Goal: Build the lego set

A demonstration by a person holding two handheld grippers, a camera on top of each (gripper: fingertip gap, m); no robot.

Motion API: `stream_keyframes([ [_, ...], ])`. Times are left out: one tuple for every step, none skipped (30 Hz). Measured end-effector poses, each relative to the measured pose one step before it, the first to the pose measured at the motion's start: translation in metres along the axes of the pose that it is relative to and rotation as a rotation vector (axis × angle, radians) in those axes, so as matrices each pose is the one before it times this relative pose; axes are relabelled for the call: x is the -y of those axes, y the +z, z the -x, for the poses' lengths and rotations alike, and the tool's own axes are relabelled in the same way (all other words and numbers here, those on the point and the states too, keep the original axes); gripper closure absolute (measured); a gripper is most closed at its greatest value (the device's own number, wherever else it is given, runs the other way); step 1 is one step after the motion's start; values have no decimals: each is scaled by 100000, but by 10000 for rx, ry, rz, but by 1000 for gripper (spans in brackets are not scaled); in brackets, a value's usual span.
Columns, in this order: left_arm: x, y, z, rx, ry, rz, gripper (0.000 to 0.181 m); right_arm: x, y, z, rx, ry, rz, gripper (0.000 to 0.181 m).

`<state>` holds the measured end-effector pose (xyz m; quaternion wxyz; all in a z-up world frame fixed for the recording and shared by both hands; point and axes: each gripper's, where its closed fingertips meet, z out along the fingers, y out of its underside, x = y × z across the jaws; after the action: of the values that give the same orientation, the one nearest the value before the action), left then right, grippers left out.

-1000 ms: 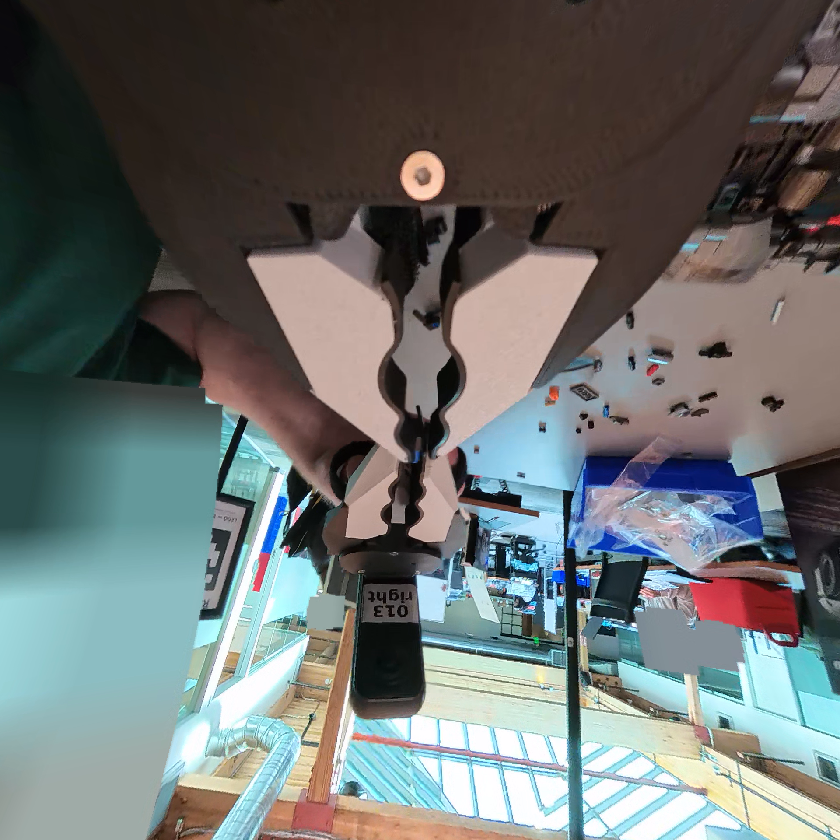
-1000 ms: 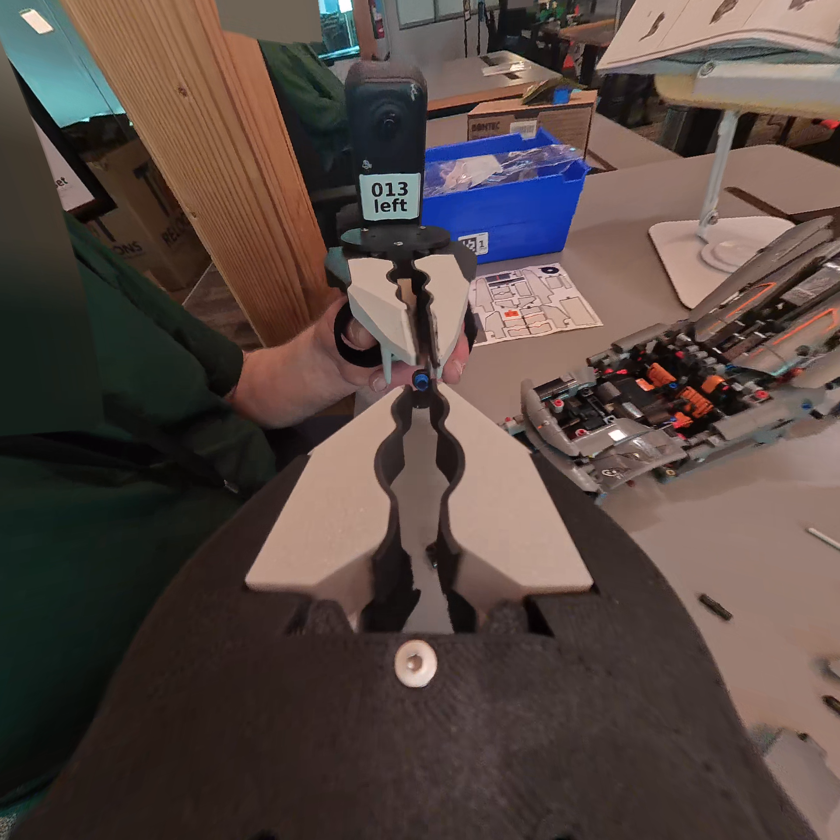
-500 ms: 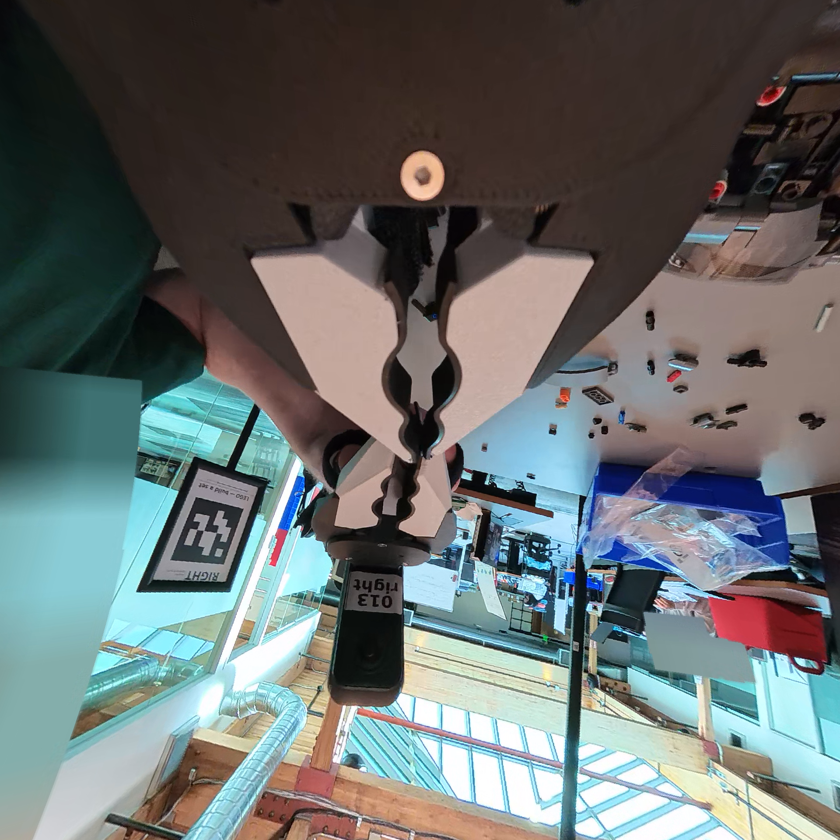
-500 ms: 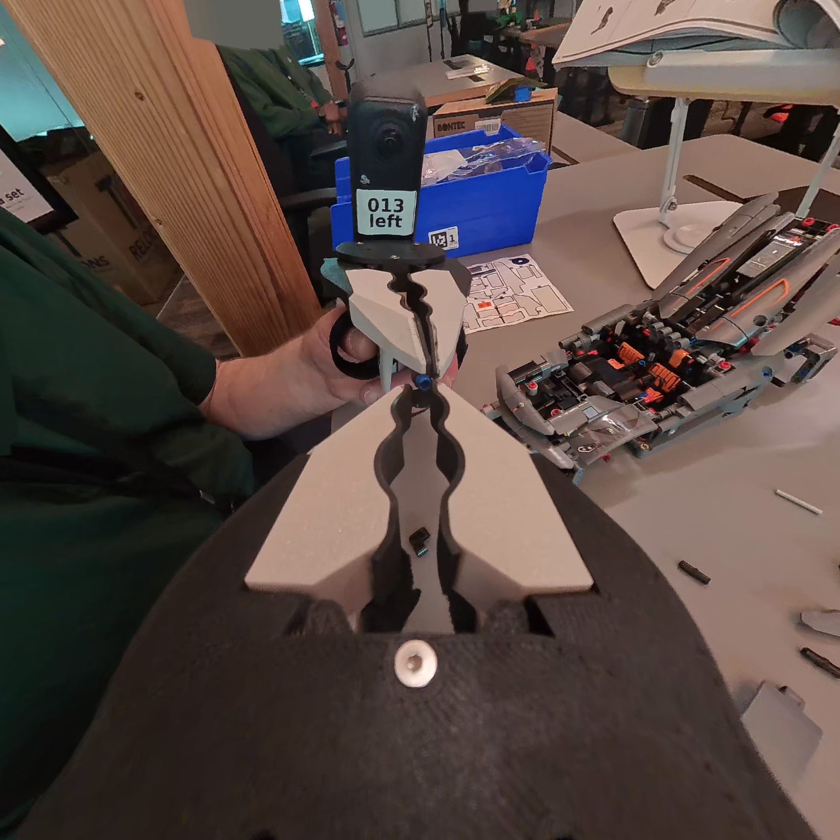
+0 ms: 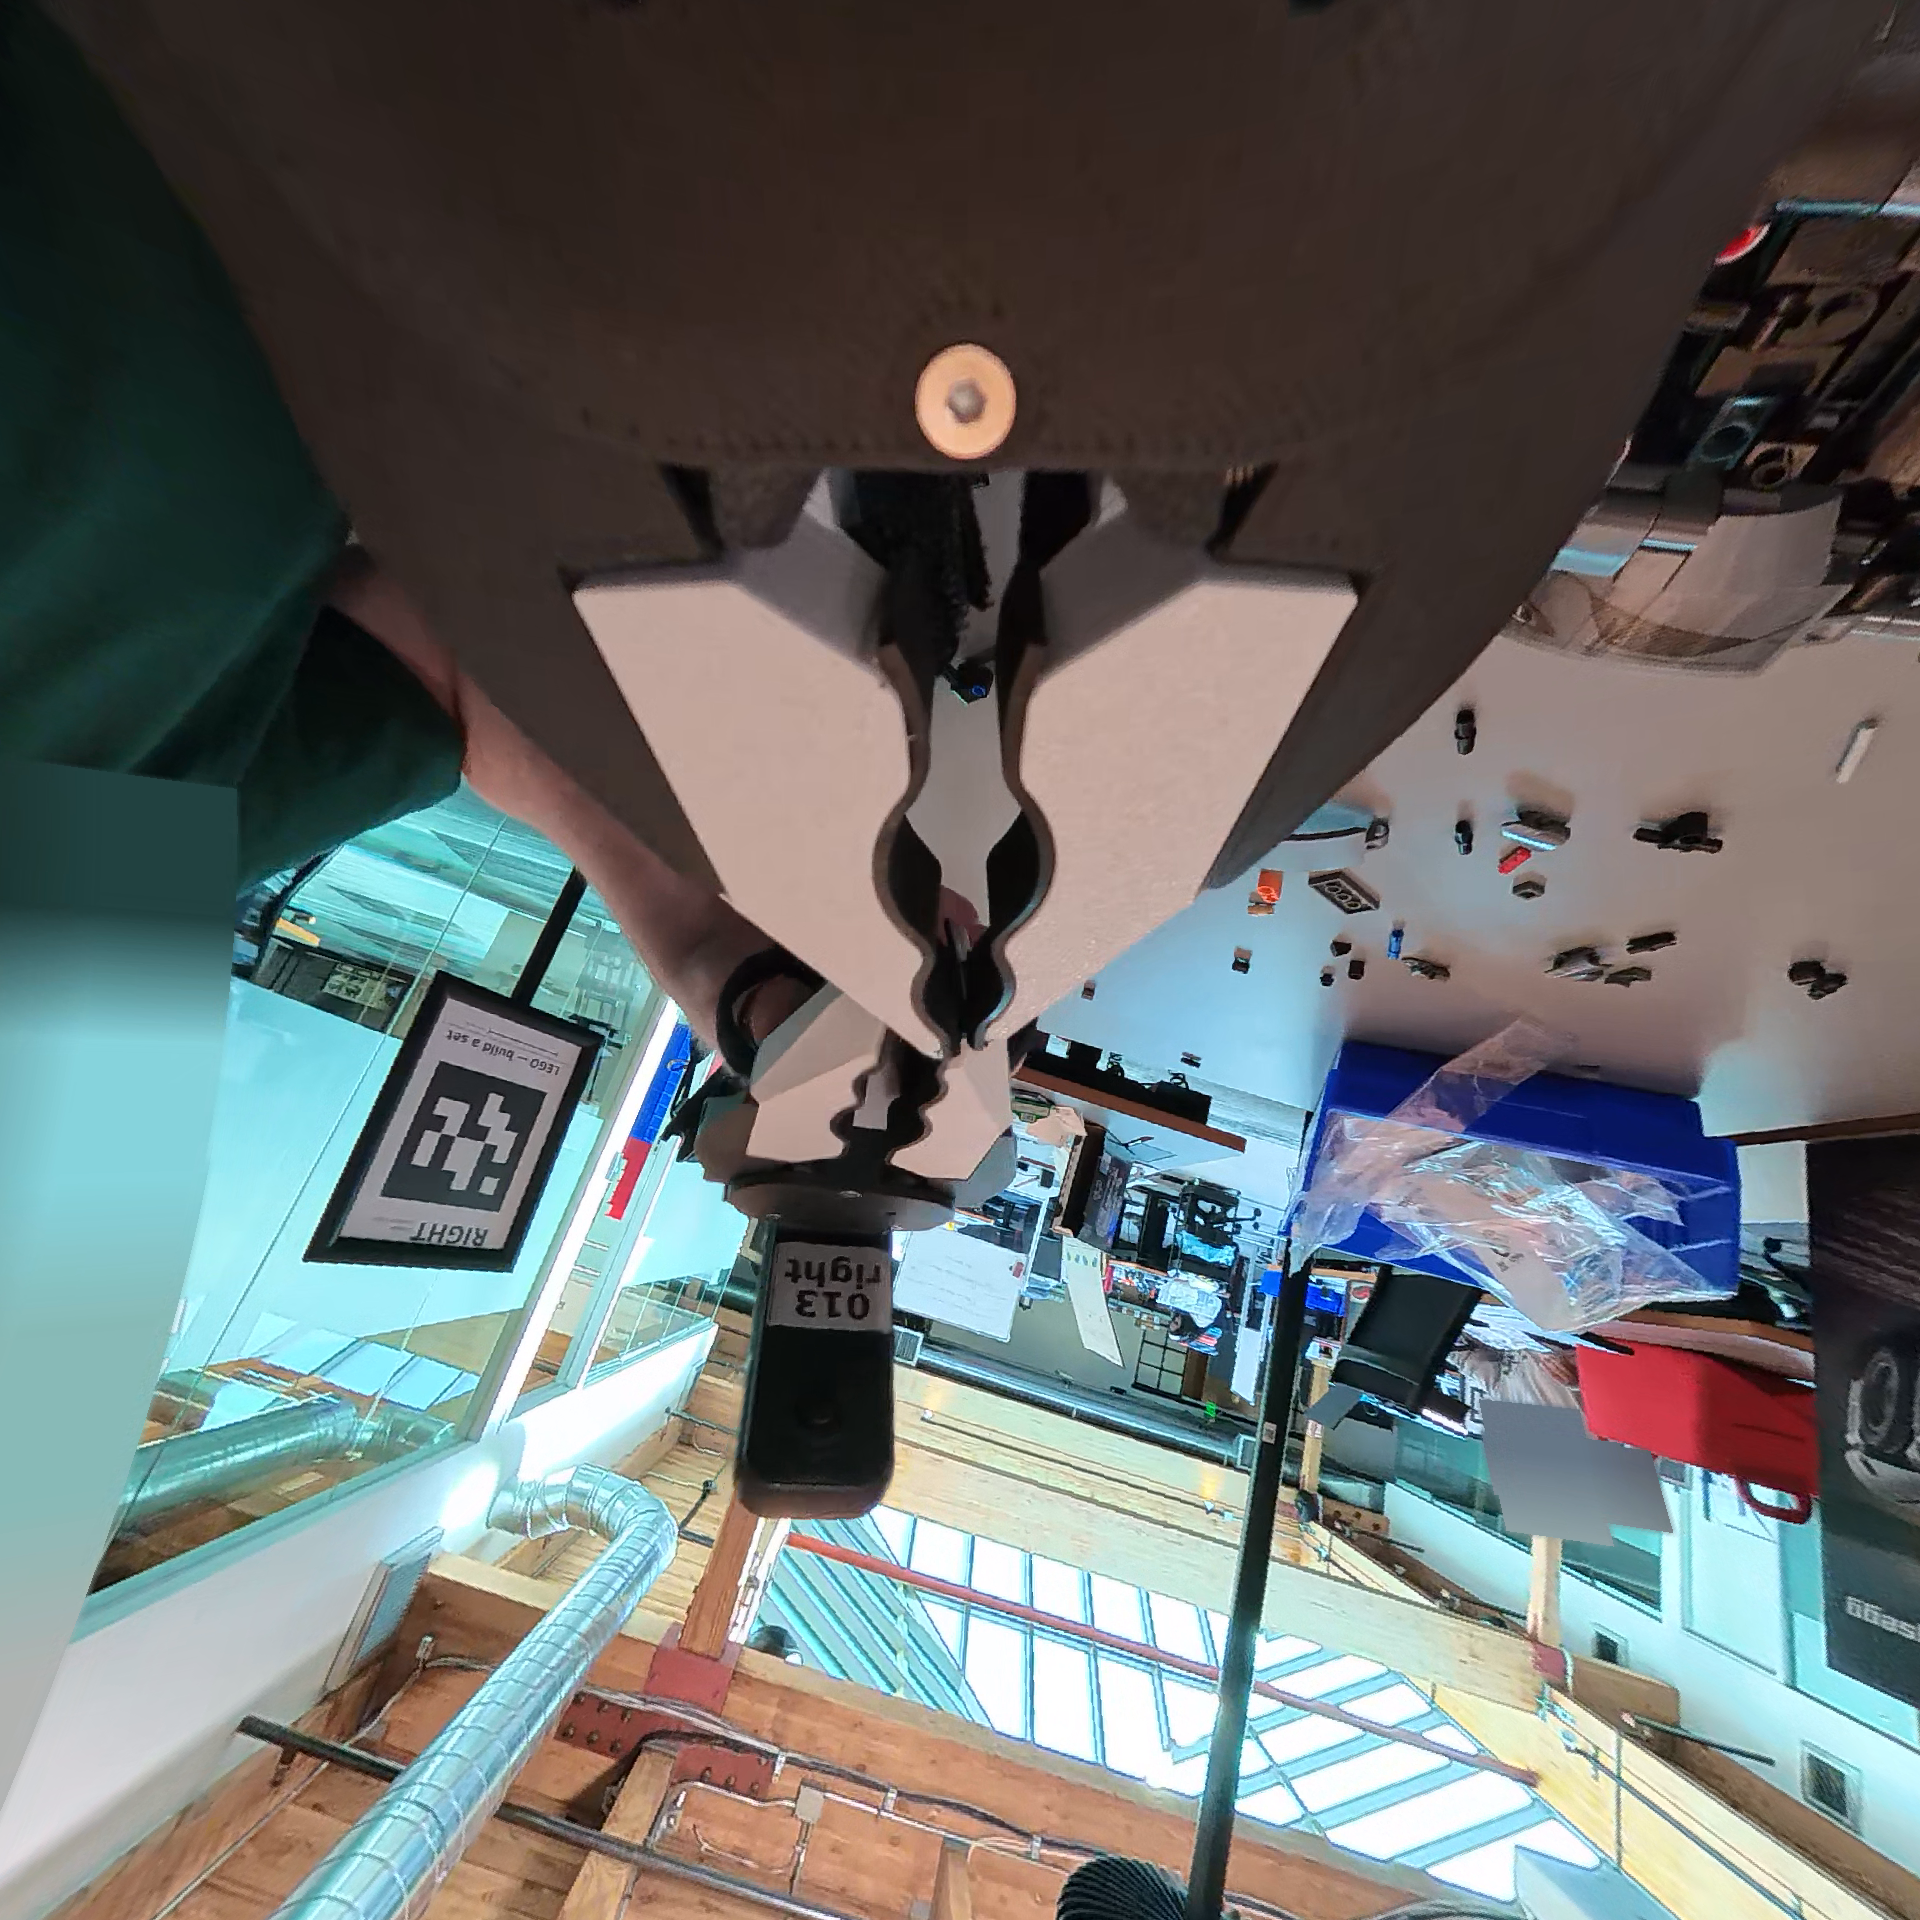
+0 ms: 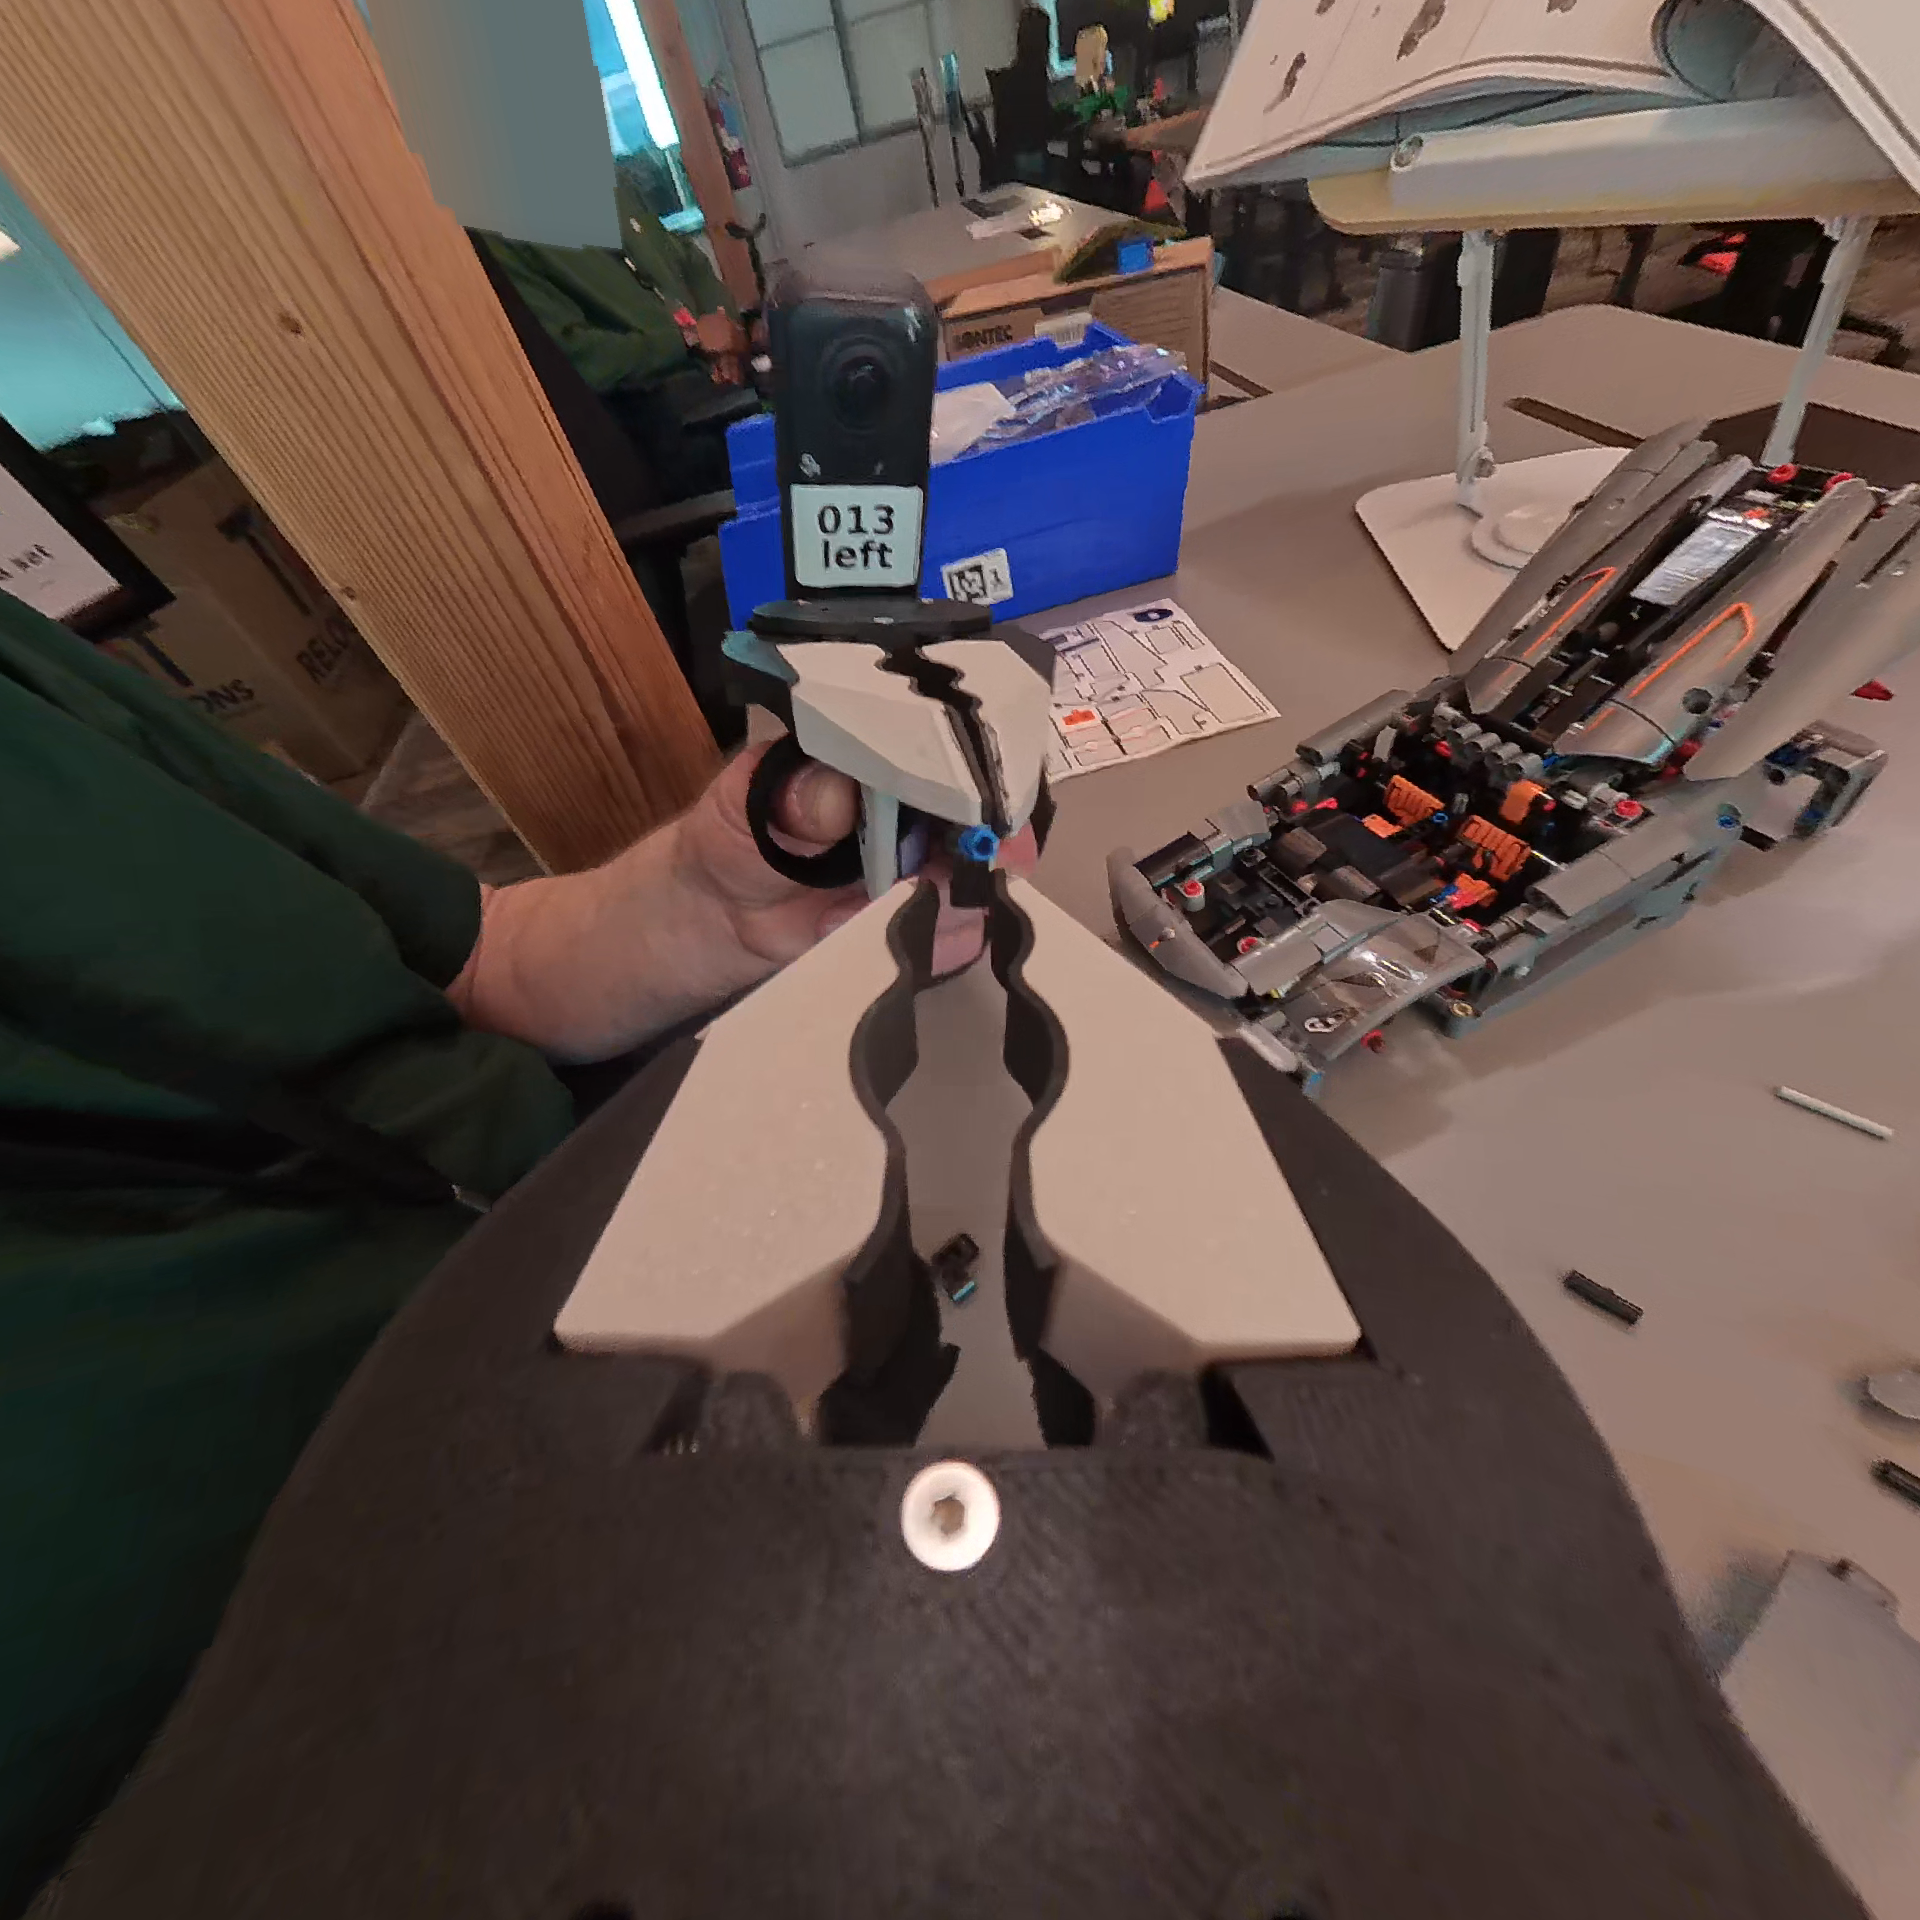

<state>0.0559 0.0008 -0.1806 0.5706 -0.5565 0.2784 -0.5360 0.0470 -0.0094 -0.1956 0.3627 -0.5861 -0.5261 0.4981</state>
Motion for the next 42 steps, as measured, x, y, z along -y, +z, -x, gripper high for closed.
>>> stream_keyframes([
  [1, 71, -128, -59, 26, -10, 181, 118, -12, -31, 86, 118, -117, 175],
  [-1, 31, 79, 62, 28, -29, 181, 4, -23, -78, 43, 31, -46, 175],
  [-14, 24, 14, -20, -64, -12, 181, -7, -25, -2, 70, 56, -32, 176],
  [54, -15, -54, -74, -76, -60, 181, 62, -21, 50, 72, 47, -80, 176],
  [54, -10, -9, -51, -98, -55, 181, 47, -8, 12, 16, 33, -66, 176],
  [-9, 7, 1, -32, -76, -23, 181, -28, -6, -9, 5, 35, -21, 176],
  [12, -16, -29, -22, -30, -34, 181, 16, -52, -32, -7, 27, -46, 176],
  [30, -4, -90, -36, 1, -34, 179, 135, -107, -25, -3, 53, -122, 176],
  [-32, 6, -114, -59, 22, 16, 177, 79, -106, 9, 13, 43, -78, 176],
  [-70, 44, -47, -35, -9, 45, 177, -23, -93, -9, -10, 0, -5, 176],
  [-156, 91, -25, -19, -2, 82, 175, 2, -69, -72, -70, -16, -11, 175],
  [-195, 134, -53, -17, 29, 111, 174, 98, -70, -26, -43, -13, -72, 176],
  [-103, 93, -55, 1, 47, 53, 174, 8, -38, 86, 32, 6, -2, 176],
  [10, 2, -41, 4, 71, -5, 176, -12, -15, 98, 19, -21, 23, 176],
  [-52, -1, 13, 12, 25, 43, 176, -48, -4, -14, -65, -27, 51, 176],
  [-38, 2, 34, 21, 14, 23, 176, -49, 7, -45, -86, -44, 60, 176],
  [-33, -5, 17, 29, 40, 12, 176, -46, 23, -11, -86, -84, 66, 176],
  [16, -3, 3, 39, 53, -20, 176, 11, 2, -16, -96, -93, 33, 176],
  [30, -13, 38, 39, 19, -29, 176, 32, 21, -43, -106, -56, 28, 175],
  [50, -16, 28, 38, 17, -43, 176, 31, 33, -33, -115, -78, 25, 176],
  [9, -20, 15, 27, 34, -4, 176, -10, 31, -26, -130, -142, 65, 175],
  [-19, -4, 56, 70, 68, 17, 176, -21, 4, -67, -167, -130, 90, 175],
  [-9, -2, 55, 73, 75, 9, 176, -26, 32, -74, -161, -96, 100, 175],
  [28, -14, -28, -3, 36, -11, 176, 11, 0, 20, -105, -119, 80, 175],
  [47, -21, -37, -13, 16, -26, 176, 49, -1, 18, -110, -126, 59, 175],
  [-21, 0, 123, 118, 76, 24, 177, -42, 39, -145, -220, -91, 117, 175],
  [-58, -16, 138, 152, 144, 59, 176, -89, 56, -141, -252, -141, 150, 175],
  [22, -20, 29, 86, 140, 20, 176, 6, 14, -55, -177, -124, 95, 175],
  [64, -22, 27, 83, 108, -22, 176, 79, -13, -82, -196, -107, 49, 175],
  [37, -8, 114, 137, 126, 1, 176, 27, 29, -252, -311, -97, 75, 173],
  [-15, -17, 71, 98, 117, 32, 176, -54, 55, -199, -286, -114, 139, 170],
  [113, -58, 34, 65, 68, -59, 176, 4, 29, -62, -190, -115, 86, 167],
  [107, -98, 104, 75, 30, -52, 176, -32, -28, -33, -143, -97, 95, 163],
  [28, -107, 160, 91, 14, 0, 176, -209, -208, -146, -191, -128, 171, 161],
  [-40, -117, 94, 37, 0, 34, 176, -407, -416, -233, -209, -175, 232, 159],
  [-95, -107, 33, 3, -52, 57, 176, -706, -531, -344, -203, -118, 323, 157],
  [-213, -130, 133, 79, -150, 112, 176, -1245, -488, -363, -127, 5, 513, 156],
  [-431, -73, 122, 118, -135, 300, 176, -1646, -318, -128, 58, 124, 627, 153],
  [-585, 11, -186, -17, -18, 414, 176, -1703, -129, 199, 236, 152, 552, 148],
  [-683, 63, -242, 10, 17, 473, 176, -1552, 16, 370, 315, 169, 429, 146],
  [-553, 48, -117, 134, 97, 365, 176, -1371, 147, 380, 261, 118, 329, 145],
  [-533, 33, -209, 64, 77, 351, 176, -1324, 200, 182, 76, 34, 334, 144],
])
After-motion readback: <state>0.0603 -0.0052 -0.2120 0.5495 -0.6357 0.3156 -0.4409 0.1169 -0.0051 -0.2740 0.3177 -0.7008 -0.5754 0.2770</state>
